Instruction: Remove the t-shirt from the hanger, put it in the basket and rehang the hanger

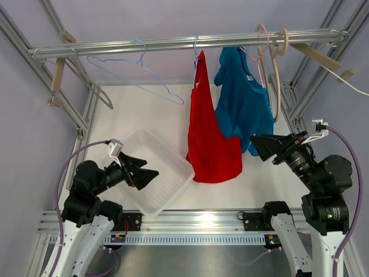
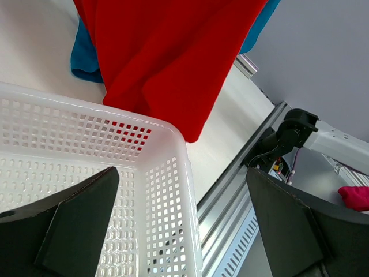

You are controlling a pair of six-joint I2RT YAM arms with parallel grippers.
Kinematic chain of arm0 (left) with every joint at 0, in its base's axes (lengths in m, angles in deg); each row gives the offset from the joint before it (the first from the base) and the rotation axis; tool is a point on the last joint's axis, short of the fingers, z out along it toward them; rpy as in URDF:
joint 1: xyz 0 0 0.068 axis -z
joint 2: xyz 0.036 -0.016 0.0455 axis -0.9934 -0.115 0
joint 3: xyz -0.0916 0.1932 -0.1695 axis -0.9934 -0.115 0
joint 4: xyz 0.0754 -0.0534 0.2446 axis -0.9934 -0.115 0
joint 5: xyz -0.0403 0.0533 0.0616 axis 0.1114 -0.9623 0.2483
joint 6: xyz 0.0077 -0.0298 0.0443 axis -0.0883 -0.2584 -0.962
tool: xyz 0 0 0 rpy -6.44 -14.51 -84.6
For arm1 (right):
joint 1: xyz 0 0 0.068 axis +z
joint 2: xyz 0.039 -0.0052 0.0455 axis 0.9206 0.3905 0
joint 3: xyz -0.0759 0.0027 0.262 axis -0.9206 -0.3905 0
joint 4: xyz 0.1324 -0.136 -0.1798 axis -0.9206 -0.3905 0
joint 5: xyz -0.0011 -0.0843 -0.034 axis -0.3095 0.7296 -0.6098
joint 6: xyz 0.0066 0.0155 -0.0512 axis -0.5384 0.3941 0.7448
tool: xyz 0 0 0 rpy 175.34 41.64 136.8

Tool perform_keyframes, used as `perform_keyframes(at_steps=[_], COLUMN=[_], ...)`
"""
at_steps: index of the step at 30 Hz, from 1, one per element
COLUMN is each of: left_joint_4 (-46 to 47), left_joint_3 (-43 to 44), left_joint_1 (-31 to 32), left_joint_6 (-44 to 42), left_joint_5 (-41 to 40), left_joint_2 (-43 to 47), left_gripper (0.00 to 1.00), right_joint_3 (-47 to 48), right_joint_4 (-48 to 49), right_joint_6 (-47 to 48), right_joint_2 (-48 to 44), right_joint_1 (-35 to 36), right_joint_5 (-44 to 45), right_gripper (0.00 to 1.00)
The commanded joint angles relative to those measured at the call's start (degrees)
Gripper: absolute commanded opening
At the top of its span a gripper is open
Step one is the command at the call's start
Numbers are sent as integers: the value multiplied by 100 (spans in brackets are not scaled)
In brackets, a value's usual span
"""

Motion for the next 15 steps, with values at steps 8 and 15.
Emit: perform_keyframes(at_steps=[8, 15], left_joint_4=[127, 127], left_joint_3=[111, 94], left_joint_1=[-79, -97], left_joint_6=[4, 30], left_joint_5=[148, 77], left_joint_2=[8, 70], left_gripper=[99, 99], right_joint_3=[1004, 1573], right_joint_4=[450, 1778], right_joint_6=[-370, -733], right_joint_2=[1380, 2417], right_joint_1=[-2, 1057], right_joint_5=[-250, 230], right_gripper=[70, 68])
